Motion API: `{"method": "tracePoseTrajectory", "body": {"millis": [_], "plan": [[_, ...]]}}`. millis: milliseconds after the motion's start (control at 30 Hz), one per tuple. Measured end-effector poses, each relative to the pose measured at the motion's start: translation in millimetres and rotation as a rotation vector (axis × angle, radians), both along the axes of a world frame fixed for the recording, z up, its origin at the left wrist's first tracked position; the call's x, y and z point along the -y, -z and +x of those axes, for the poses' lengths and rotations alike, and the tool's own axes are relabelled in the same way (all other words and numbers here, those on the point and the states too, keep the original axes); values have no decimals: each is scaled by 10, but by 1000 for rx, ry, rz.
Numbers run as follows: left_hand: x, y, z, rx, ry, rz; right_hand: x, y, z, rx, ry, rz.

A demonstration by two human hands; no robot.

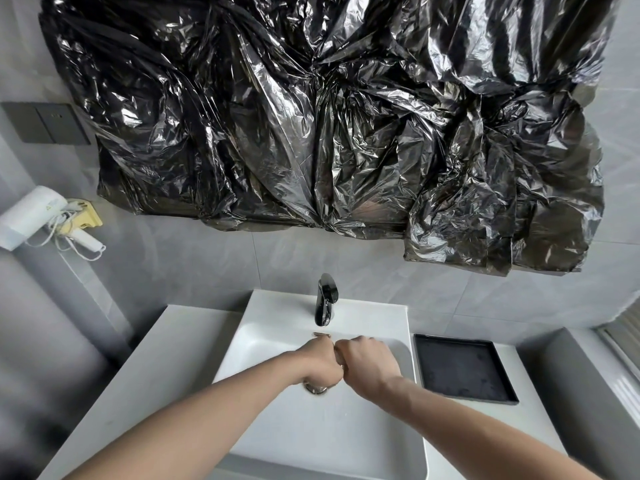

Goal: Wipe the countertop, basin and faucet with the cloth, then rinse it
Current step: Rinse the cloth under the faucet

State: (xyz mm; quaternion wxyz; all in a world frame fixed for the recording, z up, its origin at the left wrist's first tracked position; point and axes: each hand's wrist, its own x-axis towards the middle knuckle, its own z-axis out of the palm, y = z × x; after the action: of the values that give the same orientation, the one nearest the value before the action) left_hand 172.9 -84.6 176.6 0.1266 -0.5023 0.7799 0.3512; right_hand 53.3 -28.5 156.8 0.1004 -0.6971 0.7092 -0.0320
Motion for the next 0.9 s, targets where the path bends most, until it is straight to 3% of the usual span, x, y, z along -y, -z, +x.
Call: {"method": "tracePoseTrajectory", "body": {"millis": [100,167,267,400,467,533,667,767,900], "plan": [[-39,43,33,-48,-23,-192,28,-11,-41,84,69,8],[-90,59,106,-149,14,-359,51,-22,-81,217,140,119],[-113,88,285,-313,230,-598,68,-67,-168,508,255,300],[-84,158,381,-266,450,-751,-16,-226,-187,1055,213,653],[-74,167,355,-231,432,-781,-61,-263,-122,1154,178,738],[-60,105,309,-116,415,-785,-89,-243,-17,1020,189,692],[-85,-40,194,139,443,-737,-131,-160,130,408,85,378],[-108,25,130,159,341,-636,-149,-38,128,236,97,252],[-167,197,91,82,38,-339,-174,70,79,8,26,111]]}}
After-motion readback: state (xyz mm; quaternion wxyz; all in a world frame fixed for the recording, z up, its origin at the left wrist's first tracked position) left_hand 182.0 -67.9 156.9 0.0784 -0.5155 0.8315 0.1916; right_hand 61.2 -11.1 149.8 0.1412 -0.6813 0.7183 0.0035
